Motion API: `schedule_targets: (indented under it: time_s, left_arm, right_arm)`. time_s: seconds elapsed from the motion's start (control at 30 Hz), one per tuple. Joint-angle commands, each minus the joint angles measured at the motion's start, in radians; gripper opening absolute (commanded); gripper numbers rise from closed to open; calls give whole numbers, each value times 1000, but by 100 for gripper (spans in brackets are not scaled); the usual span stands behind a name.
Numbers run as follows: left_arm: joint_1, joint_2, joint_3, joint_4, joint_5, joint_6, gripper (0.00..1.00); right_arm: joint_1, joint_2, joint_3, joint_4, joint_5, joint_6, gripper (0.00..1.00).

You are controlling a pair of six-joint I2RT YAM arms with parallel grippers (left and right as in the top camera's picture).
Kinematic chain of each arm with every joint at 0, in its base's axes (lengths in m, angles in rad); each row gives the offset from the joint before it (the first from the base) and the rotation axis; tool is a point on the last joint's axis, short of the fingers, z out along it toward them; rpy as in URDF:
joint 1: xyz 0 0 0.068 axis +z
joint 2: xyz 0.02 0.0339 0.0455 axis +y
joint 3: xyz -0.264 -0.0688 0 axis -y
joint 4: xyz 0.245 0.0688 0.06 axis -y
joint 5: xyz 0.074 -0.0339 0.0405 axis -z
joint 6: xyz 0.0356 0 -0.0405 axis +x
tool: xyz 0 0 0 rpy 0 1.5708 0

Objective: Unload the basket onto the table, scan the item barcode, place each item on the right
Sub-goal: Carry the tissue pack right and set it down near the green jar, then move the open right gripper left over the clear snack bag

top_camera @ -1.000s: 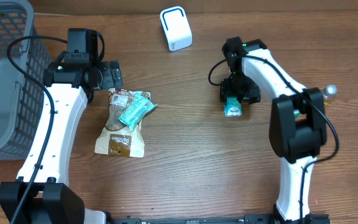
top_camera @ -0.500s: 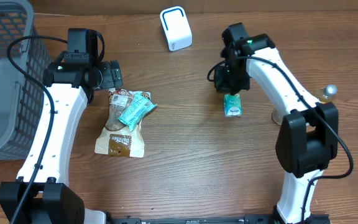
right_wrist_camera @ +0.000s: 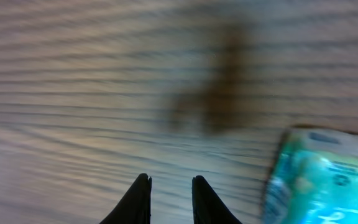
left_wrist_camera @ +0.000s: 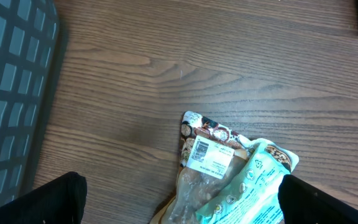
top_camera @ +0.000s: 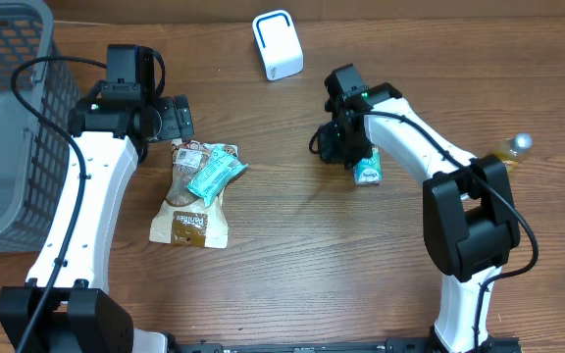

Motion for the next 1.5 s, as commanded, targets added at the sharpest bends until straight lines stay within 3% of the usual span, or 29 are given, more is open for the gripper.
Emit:
schedule_targets:
  time_s: [0.0, 0.17, 0.53, 0.77, 0.97, 1.03, 1.13, 1.37, 1.47]
  left_arm:
    - [4, -8, 7, 3, -13, 12, 100]
    - [4, -8, 7, 3, -13, 12, 100]
    - [4, -8, 7, 3, -13, 12, 99]
    - [4, -8, 7, 3, -13, 12, 100]
    - [4, -8, 7, 3, -13, 12, 99]
    - [4, -8, 7, 3, -14, 12, 100]
    - [4, -8, 7, 3, -13, 12, 100]
    - [4, -8, 7, 3, -14, 12, 100]
    - [4, -8, 7, 3, -13, 12, 100]
  right_arm:
    - [-13, 5, -29, -5, 156, 1, 19]
    - [-46, 5, -37, -41, 255, 0, 19]
    - [-194, 5, -37, -106, 265, 1, 23]
    - [-229, 5, -37, -109, 261, 0, 44]
    - [-228, 5, -36, -90, 250, 1, 50]
    - [-228, 5, -34, -88, 208, 0, 50]
    - [-226, 5, -1, -92, 63, 0, 63]
    - [-181, 4, 80, -48, -493, -3, 67]
    - [-136, 4, 80, -1, -576, -1, 70]
